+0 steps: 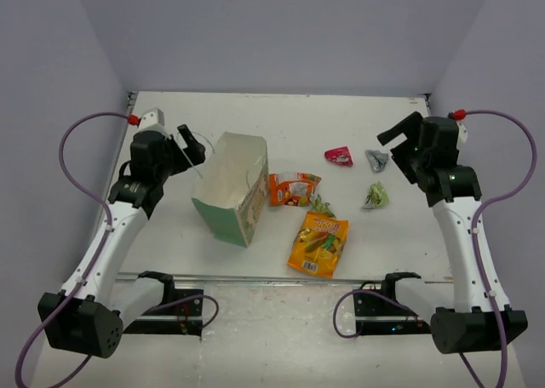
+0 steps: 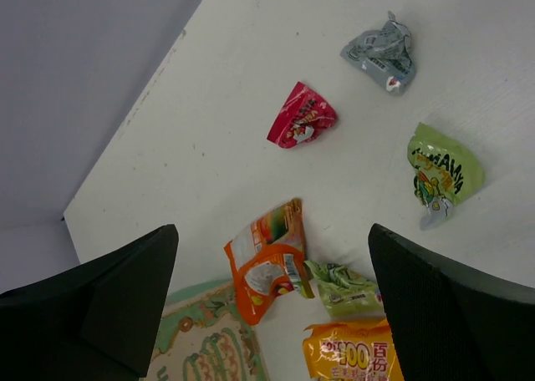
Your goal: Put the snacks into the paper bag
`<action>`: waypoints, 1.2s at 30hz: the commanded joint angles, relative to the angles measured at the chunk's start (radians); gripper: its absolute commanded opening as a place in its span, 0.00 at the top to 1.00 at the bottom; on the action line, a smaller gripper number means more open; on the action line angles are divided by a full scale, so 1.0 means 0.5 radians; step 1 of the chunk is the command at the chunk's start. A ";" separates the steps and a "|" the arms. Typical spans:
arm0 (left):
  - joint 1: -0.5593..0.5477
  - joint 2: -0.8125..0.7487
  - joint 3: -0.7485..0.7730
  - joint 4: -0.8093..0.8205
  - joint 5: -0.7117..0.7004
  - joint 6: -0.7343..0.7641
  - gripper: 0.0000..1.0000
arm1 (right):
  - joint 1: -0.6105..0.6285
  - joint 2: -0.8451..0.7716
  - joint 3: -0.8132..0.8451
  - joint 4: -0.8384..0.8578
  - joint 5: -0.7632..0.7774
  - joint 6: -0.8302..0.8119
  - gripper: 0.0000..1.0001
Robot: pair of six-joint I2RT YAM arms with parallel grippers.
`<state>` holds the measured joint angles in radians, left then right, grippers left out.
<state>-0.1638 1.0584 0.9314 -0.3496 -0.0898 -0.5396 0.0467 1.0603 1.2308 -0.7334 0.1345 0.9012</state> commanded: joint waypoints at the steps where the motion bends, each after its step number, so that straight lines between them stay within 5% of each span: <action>1: 0.012 -0.184 0.003 0.070 0.170 0.067 0.00 | 0.005 -0.065 0.045 -0.076 -0.057 0.066 0.01; 8: 0.012 -0.386 -0.270 0.377 0.505 0.171 0.00 | -0.001 -0.142 -0.115 0.224 -0.495 -0.035 0.01; 19: 0.012 -0.301 -0.329 0.245 0.306 0.327 0.00 | 0.002 -0.126 -0.176 0.322 -0.751 -0.103 0.01; 28: 0.012 -0.292 -0.347 0.215 -0.136 0.791 0.00 | 0.002 -0.182 -0.259 0.374 -0.741 -0.170 0.01; 33: 0.015 -0.245 -0.338 0.003 -0.164 0.626 0.00 | 0.002 -0.160 -0.259 0.393 -0.757 -0.158 0.01; 36: 0.018 -0.276 -0.350 -0.211 -0.271 0.276 0.00 | 0.002 -0.151 -0.247 0.384 -0.754 -0.173 0.01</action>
<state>-0.1638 0.9367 0.7605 -0.3347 -0.1513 -0.2764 0.0467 0.9840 1.0954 -0.5747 -0.2199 0.8356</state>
